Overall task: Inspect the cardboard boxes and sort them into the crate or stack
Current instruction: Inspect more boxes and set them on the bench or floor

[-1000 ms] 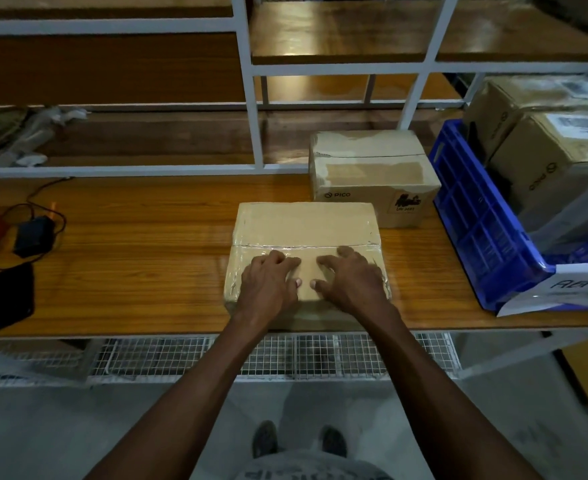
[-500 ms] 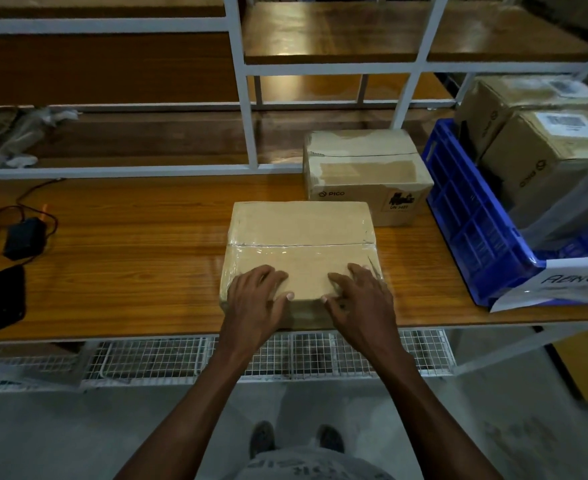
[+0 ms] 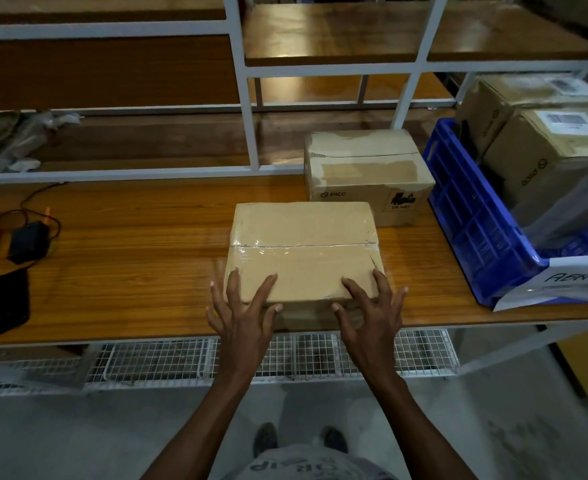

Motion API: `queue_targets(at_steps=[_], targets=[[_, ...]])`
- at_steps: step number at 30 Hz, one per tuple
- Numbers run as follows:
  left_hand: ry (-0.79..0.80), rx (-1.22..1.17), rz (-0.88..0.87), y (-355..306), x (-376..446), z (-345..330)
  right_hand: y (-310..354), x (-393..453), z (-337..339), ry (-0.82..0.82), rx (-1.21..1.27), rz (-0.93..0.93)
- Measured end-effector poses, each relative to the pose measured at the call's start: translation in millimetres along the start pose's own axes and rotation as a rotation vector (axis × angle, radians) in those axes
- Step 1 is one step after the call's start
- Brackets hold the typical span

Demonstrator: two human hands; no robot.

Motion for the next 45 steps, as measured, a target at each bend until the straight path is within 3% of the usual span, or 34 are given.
queue_targets(at_steps=[6,12,21,41,45], targets=[[-0.054,-0.194,0.061,0.9,4.8,9.8,4.7,6.9,6.0,-0.002,0.059,0.021],[-0.254,-0.223,0.0,-22.1,34.7,49.6,36.7,42.4,30.6,-0.103,0.058,0.087],[-0.295,-0.268,-0.011,-47.4,98.7,76.5,78.2,105.5,49.8,-0.111,0.011,0.103],[0.01,-0.107,0.005,-60.6,212.0,32.0,92.0,206.8,1.6,0.196,-0.23,0.072],[0.07,-0.081,0.009,-59.6,226.0,20.1,94.3,212.4,-10.7,0.263,-0.434,0.12]])
Point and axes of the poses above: each hand's wrist, its own x-axis towards the middle knuckle, its own z-axis out of the back of the hand, y = z × x, the point moved 5 cm from there along x, towards the middle knuckle, and after that the axes turned 12 degrees about -y, right-handed, at the moved point
